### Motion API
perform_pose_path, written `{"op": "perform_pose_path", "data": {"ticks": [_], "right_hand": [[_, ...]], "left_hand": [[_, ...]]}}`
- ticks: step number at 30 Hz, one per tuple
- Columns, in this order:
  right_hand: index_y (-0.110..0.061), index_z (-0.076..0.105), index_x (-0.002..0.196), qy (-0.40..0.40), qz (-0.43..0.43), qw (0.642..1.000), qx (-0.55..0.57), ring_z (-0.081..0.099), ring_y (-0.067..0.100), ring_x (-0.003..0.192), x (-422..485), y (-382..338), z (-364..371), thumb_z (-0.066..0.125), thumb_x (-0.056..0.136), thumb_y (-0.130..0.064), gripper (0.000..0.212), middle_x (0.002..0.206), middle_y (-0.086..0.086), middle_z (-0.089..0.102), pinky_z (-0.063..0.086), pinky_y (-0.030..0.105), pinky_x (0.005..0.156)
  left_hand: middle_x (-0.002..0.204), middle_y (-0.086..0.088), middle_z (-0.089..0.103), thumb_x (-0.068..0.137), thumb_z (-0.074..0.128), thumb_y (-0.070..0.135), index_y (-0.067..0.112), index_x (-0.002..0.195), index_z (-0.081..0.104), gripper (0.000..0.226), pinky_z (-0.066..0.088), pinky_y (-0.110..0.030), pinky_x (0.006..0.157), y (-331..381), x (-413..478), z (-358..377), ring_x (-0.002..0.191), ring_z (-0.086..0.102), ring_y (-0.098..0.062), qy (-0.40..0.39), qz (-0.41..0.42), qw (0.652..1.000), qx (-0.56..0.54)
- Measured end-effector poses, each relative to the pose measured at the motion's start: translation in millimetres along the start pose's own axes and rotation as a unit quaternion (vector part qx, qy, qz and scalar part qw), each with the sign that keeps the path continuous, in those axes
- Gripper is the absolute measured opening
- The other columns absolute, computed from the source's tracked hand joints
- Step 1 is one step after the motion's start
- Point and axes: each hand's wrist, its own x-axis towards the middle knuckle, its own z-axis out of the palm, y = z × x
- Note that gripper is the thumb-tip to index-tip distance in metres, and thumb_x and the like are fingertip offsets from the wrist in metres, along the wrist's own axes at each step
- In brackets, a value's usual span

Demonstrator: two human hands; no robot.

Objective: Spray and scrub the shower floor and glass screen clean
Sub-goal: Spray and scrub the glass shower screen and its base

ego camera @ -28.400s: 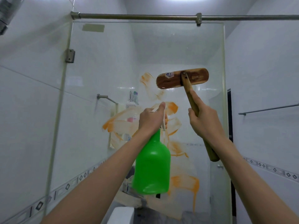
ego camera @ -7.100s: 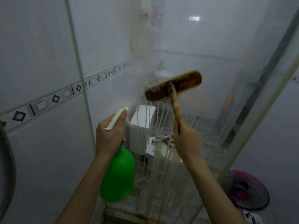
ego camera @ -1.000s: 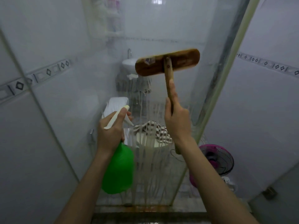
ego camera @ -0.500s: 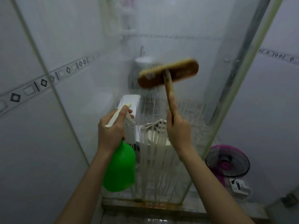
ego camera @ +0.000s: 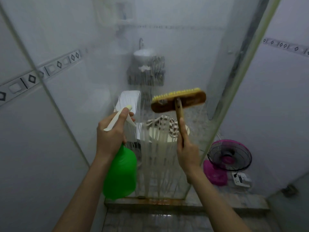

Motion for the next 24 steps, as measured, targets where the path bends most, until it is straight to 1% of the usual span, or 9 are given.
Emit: {"op": "perform_pose_path", "data": {"ticks": [2, 6, 8, 10, 12, 14, 19, 21, 24], "right_hand": [[-0.048, 0.014, 0.149, -0.022, 0.06, 0.997, 0.046, 0.037, 0.009, 0.04, -31.6, 10.3, -3.7, 0.041, 0.103, -0.019, 0.061, 0.052, -0.011, 0.034, 0.027, 0.016, 0.039], [-0.023, 0.022, 0.152, 0.107, 0.03, 0.991, 0.077, 0.037, 0.01, 0.042, 44.7, -10.9, -32.5, 0.04, 0.104, -0.014, 0.052, 0.058, 0.011, 0.044, 0.028, 0.017, 0.036], [-0.023, 0.019, 0.153, 0.147, 0.003, 0.986, 0.081, 0.033, 0.012, 0.041, 81.6, -18.3, -47.3, 0.037, 0.105, -0.018, 0.051, 0.055, 0.009, 0.043, 0.03, 0.022, 0.037], [-0.027, 0.018, 0.153, 0.136, 0.023, 0.987, 0.08, 0.032, 0.009, 0.04, 68.8, -9.1, -44.4, 0.037, 0.105, -0.019, 0.052, 0.056, 0.0, 0.044, 0.031, 0.023, 0.037], [-0.035, 0.019, 0.152, 0.089, 0.051, 0.992, 0.071, 0.033, 0.007, 0.04, 16.7, 17.2, -28.8, 0.038, 0.105, -0.018, 0.054, 0.065, 0.005, 0.053, 0.033, 0.024, 0.036], [-0.043, 0.019, 0.15, 0.029, 0.083, 0.994, 0.065, 0.034, 0.006, 0.039, -26.6, 34.3, -21.3, 0.039, 0.105, -0.019, 0.055, 0.064, -0.005, 0.052, 0.031, 0.02, 0.038], [-0.035, 0.017, 0.149, 0.068, 0.034, 0.995, 0.061, 0.03, 0.01, 0.041, 40.4, 10.0, -62.6, 0.039, 0.104, -0.017, 0.053, 0.053, -0.005, 0.036, 0.025, 0.017, 0.039], [-0.035, 0.016, 0.15, 0.109, 0.012, 0.992, 0.062, 0.03, 0.009, 0.041, 70.0, 6.1, -71.3, 0.038, 0.105, -0.018, 0.052, 0.054, 0.002, 0.037, 0.026, 0.016, 0.04], [-0.029, 0.017, 0.151, 0.11, 0.044, 0.991, 0.065, 0.038, 0.005, 0.042, 40.6, 21.3, -53.3, 0.038, 0.104, -0.014, 0.053, 0.062, -0.011, 0.038, 0.03, 0.009, 0.042]], "left_hand": [[0.083, 0.0, 0.078, 0.101, 0.06, 0.03, 0.031, 0.083, 0.076, 0.025, 0.036, -0.019, 0.035, -0.7, -3.3, 3.7, 0.031, 0.043, -0.014, -0.007, -0.001, 1.0, -0.007], [0.079, -0.002, 0.077, 0.101, 0.059, 0.028, 0.026, 0.083, 0.076, 0.024, 0.035, -0.019, 0.035, -5.4, -6.0, 14.1, 0.029, 0.041, -0.013, -0.02, -0.008, 1.0, -0.016], [0.079, -0.015, 0.075, 0.1, 0.06, 0.03, 0.024, 0.081, 0.076, 0.025, 0.035, -0.018, 0.037, -8.1, -6.8, 21.9, 0.029, 0.04, -0.014, -0.03, -0.006, 1.0, -0.007], [0.083, -0.028, 0.072, 0.1, 0.061, 0.03, 0.022, 0.08, 0.076, 0.026, 0.036, -0.018, 0.038, -8.7, -7.9, 31.0, 0.03, 0.041, -0.013, -0.046, -0.004, 0.999, -0.006], [0.085, -0.03, 0.072, 0.1, 0.061, 0.028, 0.021, 0.081, 0.076, 0.025, 0.038, -0.017, 0.039, -7.5, -7.8, 40.1, 0.032, 0.043, -0.008, -0.058, 0.002, 0.998, -0.02], [0.083, -0.031, 0.071, 0.1, 0.06, 0.026, 0.02, 0.082, 0.075, 0.025, 0.038, -0.018, 0.038, -7.7, -6.8, 48.3, 0.032, 0.043, -0.008, -0.068, 0.003, 0.997, -0.027], [0.071, 0.007, 0.076, 0.101, 0.059, 0.029, 0.025, 0.079, 0.074, 0.027, 0.036, -0.019, 0.035, -5.8, -3.4, 66.7, 0.03, 0.042, -0.011, -0.077, 0.0, 0.996, -0.039], [0.073, 0.01, 0.077, 0.099, 0.058, 0.034, 0.023, 0.079, 0.074, 0.027, 0.037, -0.019, 0.035, -3.5, -4.0, 72.6, 0.03, 0.043, -0.01, -0.086, 0.002, 0.996, -0.037], [0.073, 0.008, 0.077, 0.099, 0.058, 0.032, 0.021, 0.08, 0.074, 0.027, 0.036, -0.019, 0.034, -0.6, -4.9, 78.1, 0.03, 0.041, -0.01, -0.099, 0.009, 0.994, -0.052]]}}
